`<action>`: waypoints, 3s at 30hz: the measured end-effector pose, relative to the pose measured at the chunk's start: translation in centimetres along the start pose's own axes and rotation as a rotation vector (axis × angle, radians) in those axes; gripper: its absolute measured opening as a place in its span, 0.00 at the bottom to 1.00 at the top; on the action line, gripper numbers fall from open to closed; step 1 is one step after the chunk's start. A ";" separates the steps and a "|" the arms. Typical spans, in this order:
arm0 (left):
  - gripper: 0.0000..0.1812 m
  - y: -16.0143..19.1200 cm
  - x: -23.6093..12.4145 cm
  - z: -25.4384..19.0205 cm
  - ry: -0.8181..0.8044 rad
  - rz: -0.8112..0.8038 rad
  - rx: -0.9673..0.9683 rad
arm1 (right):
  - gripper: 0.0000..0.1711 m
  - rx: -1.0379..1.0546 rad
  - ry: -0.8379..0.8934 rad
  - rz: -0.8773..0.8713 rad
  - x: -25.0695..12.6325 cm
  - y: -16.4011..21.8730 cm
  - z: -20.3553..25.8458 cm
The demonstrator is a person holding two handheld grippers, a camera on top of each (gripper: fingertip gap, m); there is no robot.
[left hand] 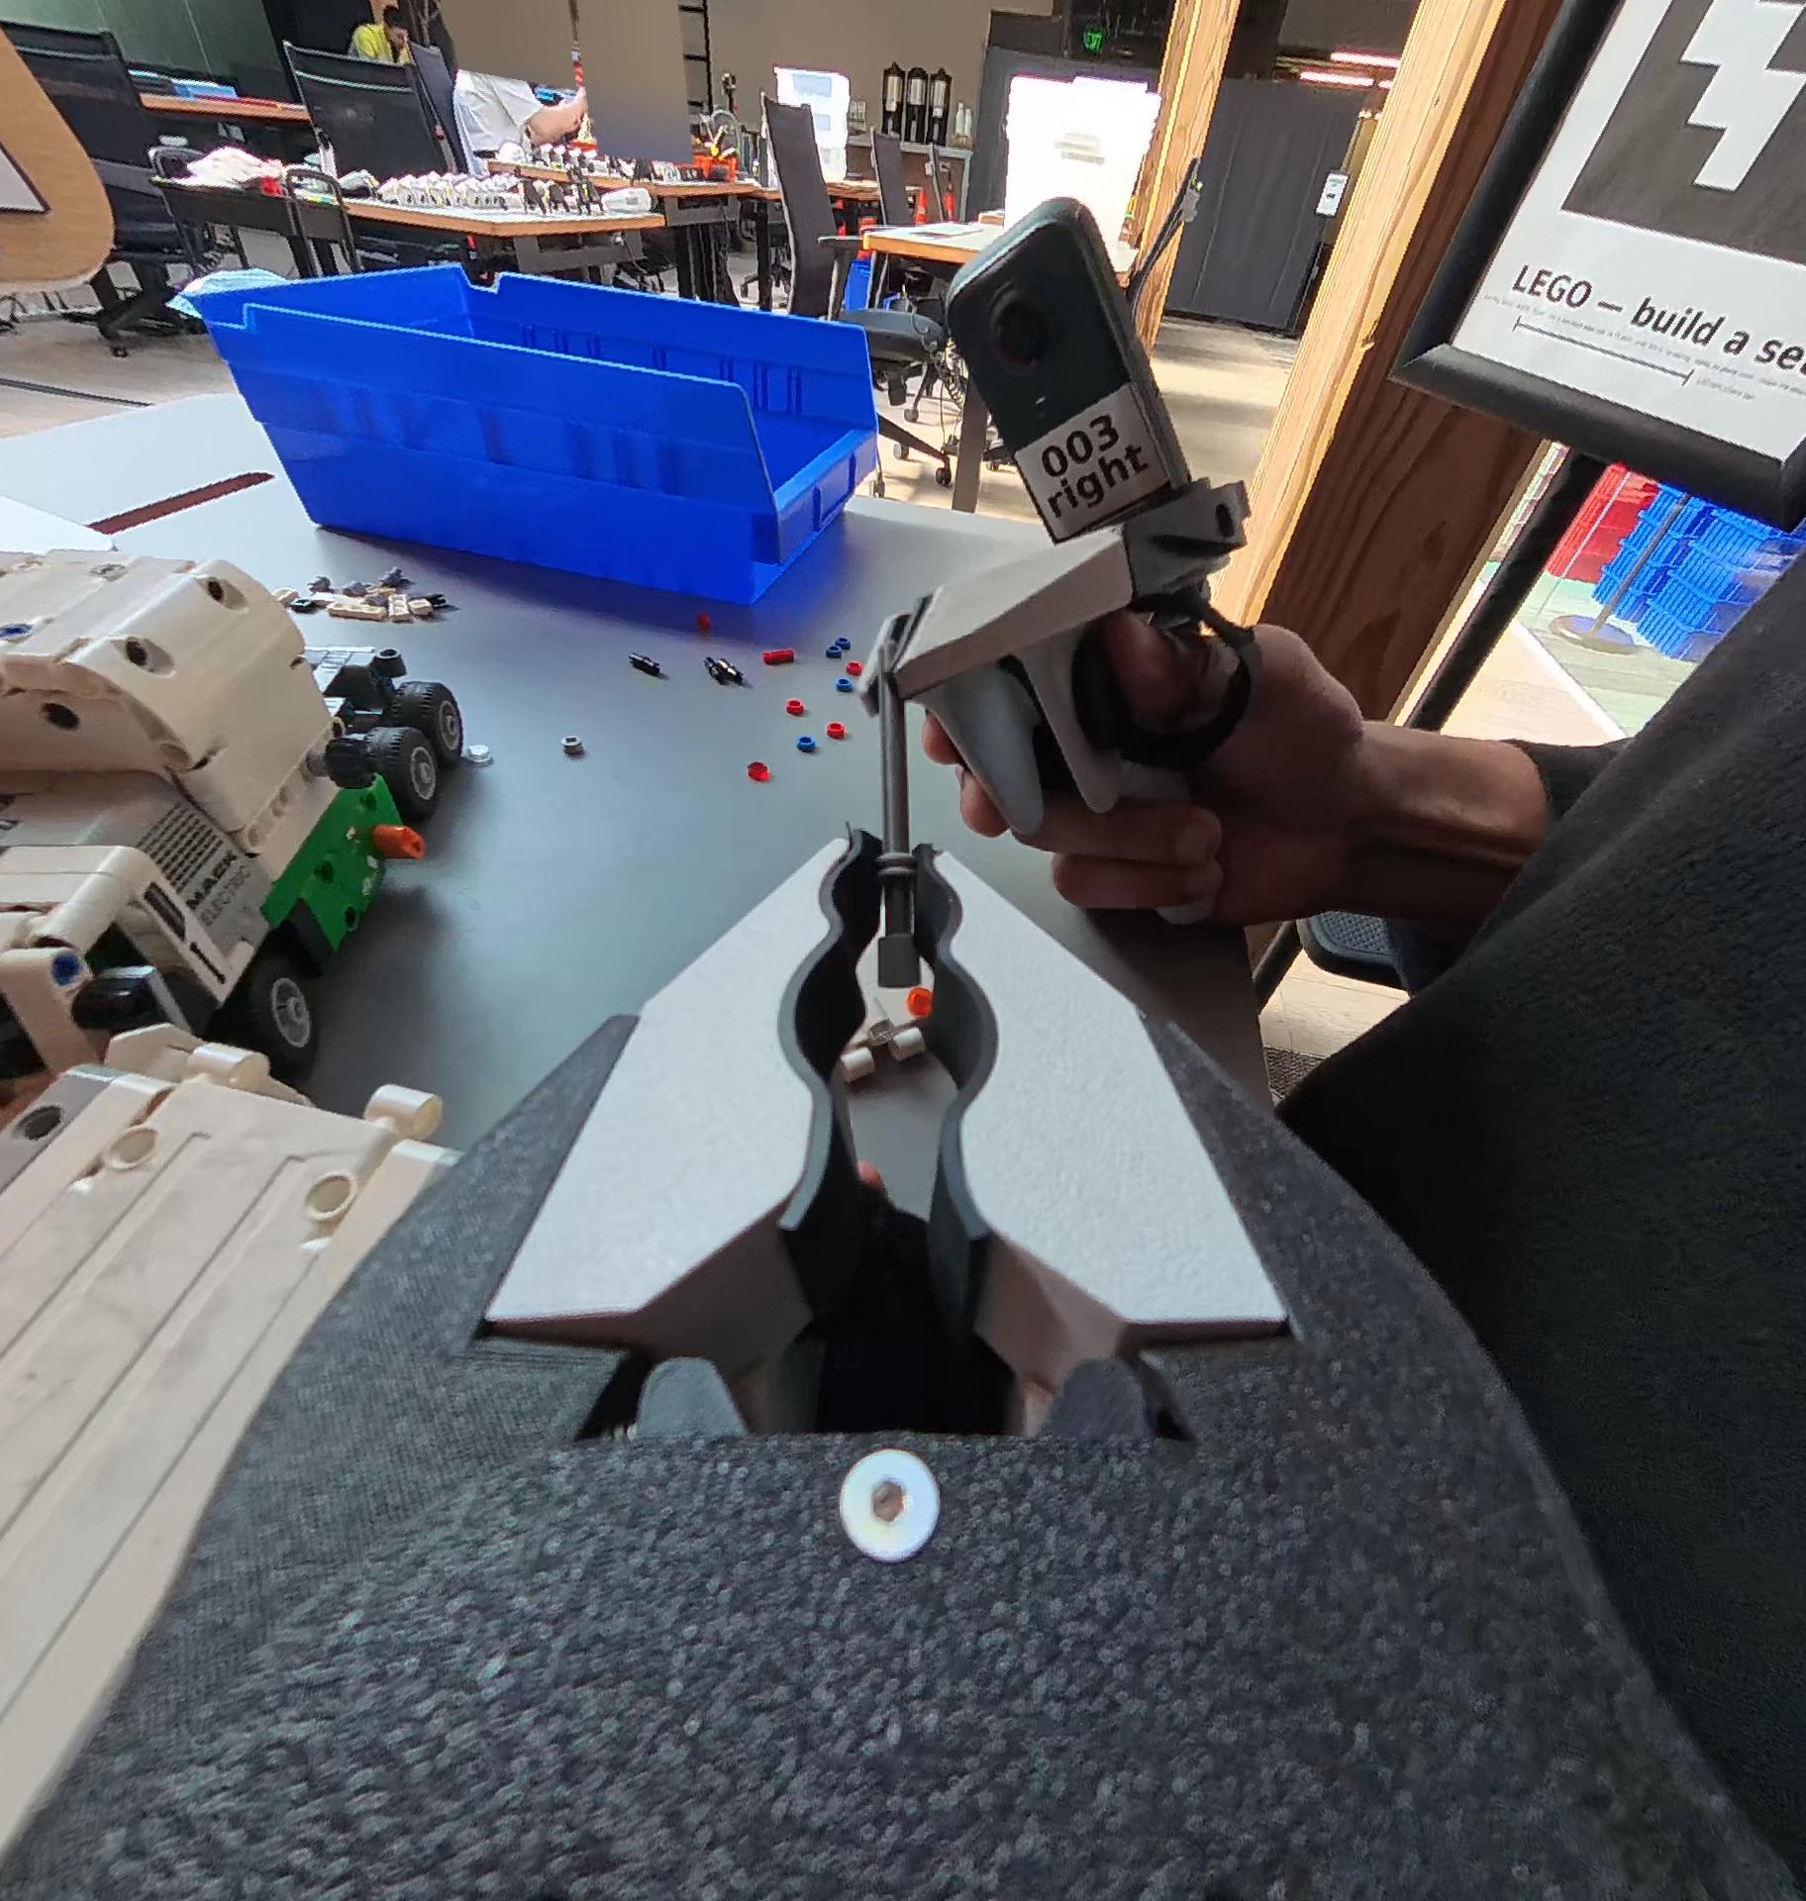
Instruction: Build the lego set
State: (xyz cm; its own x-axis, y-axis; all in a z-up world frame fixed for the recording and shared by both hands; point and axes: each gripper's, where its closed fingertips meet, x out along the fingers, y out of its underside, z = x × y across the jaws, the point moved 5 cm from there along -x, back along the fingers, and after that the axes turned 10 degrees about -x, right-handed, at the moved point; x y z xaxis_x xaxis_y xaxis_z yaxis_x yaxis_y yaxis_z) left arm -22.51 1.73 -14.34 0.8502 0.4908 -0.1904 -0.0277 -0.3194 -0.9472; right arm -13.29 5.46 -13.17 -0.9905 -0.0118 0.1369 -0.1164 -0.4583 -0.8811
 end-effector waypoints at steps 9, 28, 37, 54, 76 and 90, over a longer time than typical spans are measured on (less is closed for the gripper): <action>0.03 -0.2 -0.1 0.0 0.013 -0.017 -0.036 | 0.00 0.003 -0.004 -0.010 -0.1 -0.2 -0.1; 0.11 -1.7 -0.7 0.7 0.344 0.031 -0.386 | 0.01 0.173 -0.253 0.219 1.2 -0.8 -0.3; 0.01 -1.7 0.3 1.5 0.369 0.045 -0.542 | 0.03 -0.037 -0.122 0.294 1.5 -1.8 -0.7; 0.00 -3.8 -0.6 2.8 0.341 -0.357 -0.710 | 0.03 0.246 -0.073 0.029 4.3 -0.7 -0.3; 0.00 -2.4 -0.6 3.7 0.301 -0.263 -0.675 | 0.03 0.233 -0.017 0.115 3.4 1.4 -0.9; 0.00 -3.6 -0.3 3.4 0.257 -0.146 -0.892 | 0.17 -1.007 0.296 0.600 3.1 -0.2 2.2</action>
State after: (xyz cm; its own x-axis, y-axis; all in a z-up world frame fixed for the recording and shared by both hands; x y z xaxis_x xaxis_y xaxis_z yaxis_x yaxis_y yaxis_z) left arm -24.45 5.49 -11.76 0.9064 0.4151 0.0780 0.4110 -0.8243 -0.3893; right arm -16.17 3.56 -11.61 -0.8693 0.2791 -0.4079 0.4937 0.4496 -0.7444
